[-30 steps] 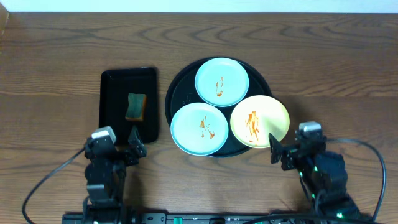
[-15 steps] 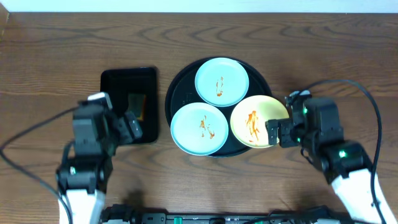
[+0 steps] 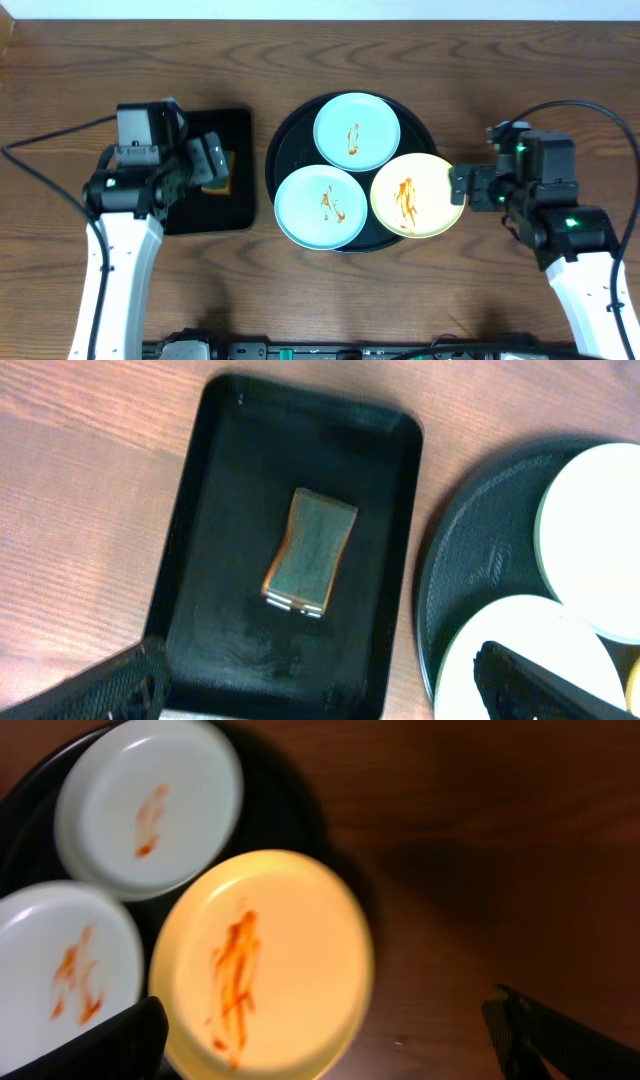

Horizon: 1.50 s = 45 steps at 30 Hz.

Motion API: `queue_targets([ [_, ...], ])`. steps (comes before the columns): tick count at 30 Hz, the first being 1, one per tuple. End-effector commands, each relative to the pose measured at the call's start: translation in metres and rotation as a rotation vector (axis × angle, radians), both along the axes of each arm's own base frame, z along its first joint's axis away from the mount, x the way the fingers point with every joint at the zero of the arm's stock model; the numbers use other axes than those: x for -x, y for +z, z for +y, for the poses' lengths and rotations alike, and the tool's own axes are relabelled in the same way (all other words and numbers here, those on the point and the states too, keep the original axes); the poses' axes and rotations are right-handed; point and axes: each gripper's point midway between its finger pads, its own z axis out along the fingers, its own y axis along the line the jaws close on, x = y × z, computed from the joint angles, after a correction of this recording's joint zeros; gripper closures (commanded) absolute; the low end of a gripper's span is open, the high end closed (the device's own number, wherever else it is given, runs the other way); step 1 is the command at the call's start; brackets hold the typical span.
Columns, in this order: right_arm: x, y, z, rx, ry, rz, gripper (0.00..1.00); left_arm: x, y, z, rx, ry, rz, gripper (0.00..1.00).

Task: Clean dirty plates on tray and stack at the side
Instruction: 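Reach the left gripper down to the sponge in the black tray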

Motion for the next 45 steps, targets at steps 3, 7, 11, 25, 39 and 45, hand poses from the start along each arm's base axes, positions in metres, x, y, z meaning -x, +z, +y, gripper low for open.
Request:
queue_targets([
  [3,-0.005,0.008,-0.019,-0.029,-0.111,-0.015,0.01,-0.035,-0.003,0.007,-0.025,0.018,-0.057,0.02],
  [7,-0.005,0.008,-0.02,-0.029,-0.113,-0.015,0.01,-0.054,-0.033,0.007,-0.036,0.0,-0.006,0.05],
  [11,-0.004,0.008,-0.02,-0.029,-0.113,-0.012,0.01,-0.057,-0.08,0.007,-0.055,-0.041,0.123,0.12],
  [25,-0.004,0.008,-0.02,-0.029,-0.114,-0.012,0.03,-0.048,-0.167,0.006,-0.04,-0.048,0.359,0.33],
  [39,-0.004,0.008,-0.02,-0.029,-0.114,-0.012,0.05,-0.045,-0.177,0.001,-0.009,-0.058,0.347,0.45],
  [45,-0.004,0.008,-0.02,-0.03,-0.113,-0.012,0.05,-0.047,-0.177,0.001,-0.009,-0.058,0.34,0.56],
])
